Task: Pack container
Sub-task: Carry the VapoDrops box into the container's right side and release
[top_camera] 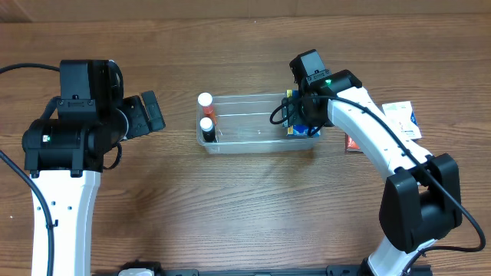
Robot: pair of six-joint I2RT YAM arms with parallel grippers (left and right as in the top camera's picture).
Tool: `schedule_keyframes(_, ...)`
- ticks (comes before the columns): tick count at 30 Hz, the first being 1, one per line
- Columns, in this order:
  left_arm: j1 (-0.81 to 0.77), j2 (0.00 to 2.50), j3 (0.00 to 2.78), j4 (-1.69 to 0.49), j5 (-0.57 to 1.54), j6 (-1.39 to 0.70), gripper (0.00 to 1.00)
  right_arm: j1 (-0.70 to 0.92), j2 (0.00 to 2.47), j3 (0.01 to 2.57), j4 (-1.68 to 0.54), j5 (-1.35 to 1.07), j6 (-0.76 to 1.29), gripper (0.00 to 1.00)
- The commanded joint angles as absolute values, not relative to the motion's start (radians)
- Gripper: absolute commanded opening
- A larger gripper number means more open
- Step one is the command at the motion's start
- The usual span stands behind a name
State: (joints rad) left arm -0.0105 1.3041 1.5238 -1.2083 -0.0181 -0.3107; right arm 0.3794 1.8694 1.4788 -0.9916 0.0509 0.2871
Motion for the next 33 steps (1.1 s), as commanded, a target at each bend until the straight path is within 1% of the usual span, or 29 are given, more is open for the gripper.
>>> schedule_keyframes(1, -0.007, 1.307, 1.514, -1.21, -0.01, -0.292, 1.0, 0.375, 1.88, 1.479, -1.002, 0.051, 0.282, 0.77)
schedule_keyframes(3, -0.007, 1.307, 1.514, -1.21, -0.01, -0.291, 1.0, 0.375, 1.88, 1.479, -1.004, 0.051, 0.28, 0.78)
schedule_keyframes(6, -0.007, 1.307, 1.514, -1.21, -0.01, -0.291, 1.0, 0.375, 1.88, 1.479, -1.005, 0.051, 0.271, 0.8)
schedule_keyframes(18, -0.007, 1.307, 1.514, -1.211, -0.01, -0.292, 1.0, 0.375, 1.88, 1.479, -1.022, 0.051, 0.257, 0.8)
schedule_keyframes(23, -0.007, 1.307, 1.514, -1.21, -0.01, -0.292, 1.0, 0.375, 1.88, 1.479, -1.027, 0.051, 0.257, 0.82)
schedule_keyframes(28, -0.007, 1.307, 1.514, -1.211, -0.01, -0.291, 1.0, 0.375, 1.88, 1.479, -1.027, 0.051, 0.257, 0.9)
schedule_keyframes(33, -0.007, 1.307, 1.514, -1.211, -0.01, -0.292, 1.0, 0.375, 1.88, 1.479, -1.028, 0.051, 0.258, 0.93)
